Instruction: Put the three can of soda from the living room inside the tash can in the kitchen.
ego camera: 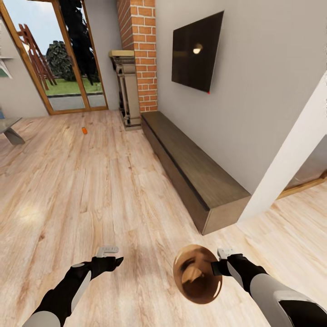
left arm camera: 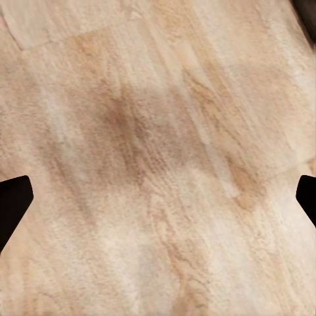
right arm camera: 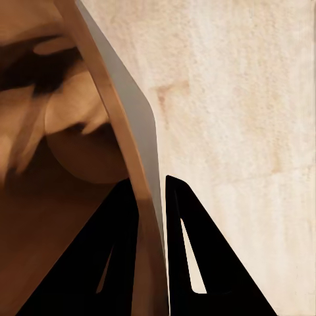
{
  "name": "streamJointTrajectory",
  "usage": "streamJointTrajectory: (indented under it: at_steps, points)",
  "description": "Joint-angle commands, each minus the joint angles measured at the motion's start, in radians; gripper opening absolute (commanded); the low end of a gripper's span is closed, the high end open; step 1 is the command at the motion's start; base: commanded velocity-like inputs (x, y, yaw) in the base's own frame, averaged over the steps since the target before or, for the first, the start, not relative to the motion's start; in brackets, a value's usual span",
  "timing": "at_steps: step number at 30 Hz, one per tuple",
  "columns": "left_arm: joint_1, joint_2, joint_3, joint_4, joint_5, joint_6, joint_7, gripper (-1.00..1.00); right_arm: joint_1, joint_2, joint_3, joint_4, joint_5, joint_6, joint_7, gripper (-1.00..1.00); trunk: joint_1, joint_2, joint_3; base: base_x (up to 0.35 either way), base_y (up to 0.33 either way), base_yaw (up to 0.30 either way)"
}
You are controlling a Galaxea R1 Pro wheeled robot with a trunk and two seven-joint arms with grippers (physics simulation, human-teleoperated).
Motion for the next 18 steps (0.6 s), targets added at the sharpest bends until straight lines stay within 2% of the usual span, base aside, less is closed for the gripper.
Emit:
streamJointTrajectory:
  at_steps: [1, 18]
  points:
    - [0.0, 0.0, 0.0, 0.0, 0.0, 0.0, 0.0, 1.0, 0.0, 0.0, -0.005, 0.0, -0.009, -0.001, 0.005, -1.0, 0.0, 0.0, 0.002, 0.0, 0.0, 0.0]
    - [0.0, -0.001, 0.0, 0.0, 0.0, 0.0, 0.001, 1.0, 0.002, -0.001, -0.007, 0.0, -0.01, -0.01, 0.005, -1.0, 0.0, 0.0, 0.027, 0.0, 0.0, 0.0]
